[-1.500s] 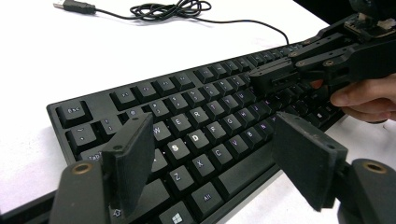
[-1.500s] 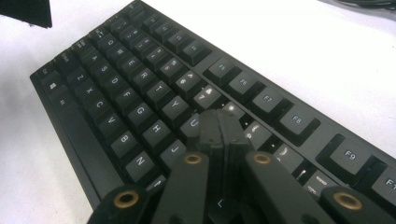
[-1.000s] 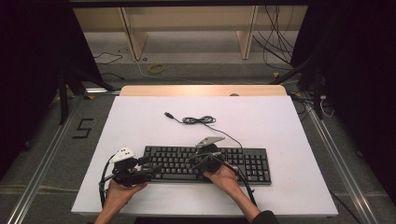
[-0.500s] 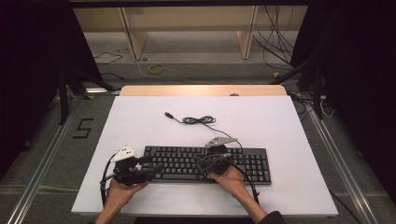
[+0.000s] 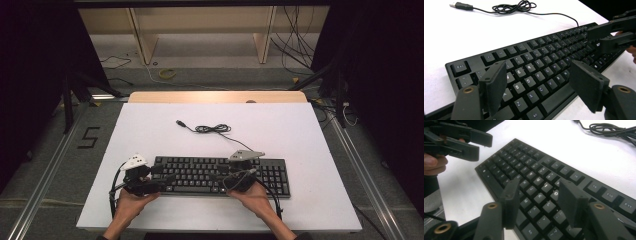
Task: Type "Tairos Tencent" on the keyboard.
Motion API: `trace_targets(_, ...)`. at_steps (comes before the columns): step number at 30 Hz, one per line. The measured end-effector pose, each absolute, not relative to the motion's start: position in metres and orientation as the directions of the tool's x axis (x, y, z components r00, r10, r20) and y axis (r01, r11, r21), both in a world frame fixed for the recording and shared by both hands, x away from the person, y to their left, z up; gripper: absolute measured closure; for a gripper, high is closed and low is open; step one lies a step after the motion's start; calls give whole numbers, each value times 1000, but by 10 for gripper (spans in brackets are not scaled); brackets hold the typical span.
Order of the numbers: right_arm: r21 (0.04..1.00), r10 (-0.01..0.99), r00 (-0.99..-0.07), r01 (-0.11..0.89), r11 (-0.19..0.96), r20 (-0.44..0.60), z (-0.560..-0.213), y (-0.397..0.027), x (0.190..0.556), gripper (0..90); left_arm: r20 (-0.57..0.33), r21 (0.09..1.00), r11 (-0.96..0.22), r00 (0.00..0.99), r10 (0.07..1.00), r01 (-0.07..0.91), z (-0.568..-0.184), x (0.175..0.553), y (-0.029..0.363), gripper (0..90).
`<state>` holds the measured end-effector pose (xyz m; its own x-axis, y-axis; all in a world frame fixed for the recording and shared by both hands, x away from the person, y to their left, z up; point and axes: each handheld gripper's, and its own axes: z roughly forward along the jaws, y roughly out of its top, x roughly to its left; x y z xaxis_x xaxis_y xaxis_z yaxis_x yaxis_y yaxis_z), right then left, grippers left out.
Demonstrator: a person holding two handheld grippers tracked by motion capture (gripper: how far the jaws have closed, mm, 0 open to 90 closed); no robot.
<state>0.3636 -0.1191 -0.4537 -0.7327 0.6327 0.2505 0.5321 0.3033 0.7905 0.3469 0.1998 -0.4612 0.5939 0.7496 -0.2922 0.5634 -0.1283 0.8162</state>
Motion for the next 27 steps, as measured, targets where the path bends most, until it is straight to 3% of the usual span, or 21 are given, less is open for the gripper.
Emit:
trace_targets(16, 803, 638, -730, 521, 288, 245, -454, -134, 353, 425, -282, 797, -169, 604, 745, 580, -458, 359, 190, 368)
trace_targets(27, 815, 640, -729, 511, 273, 243, -453, -140, 347, 387, -262, 769, -228, 620, 739, 597, -456, 375, 177, 565)
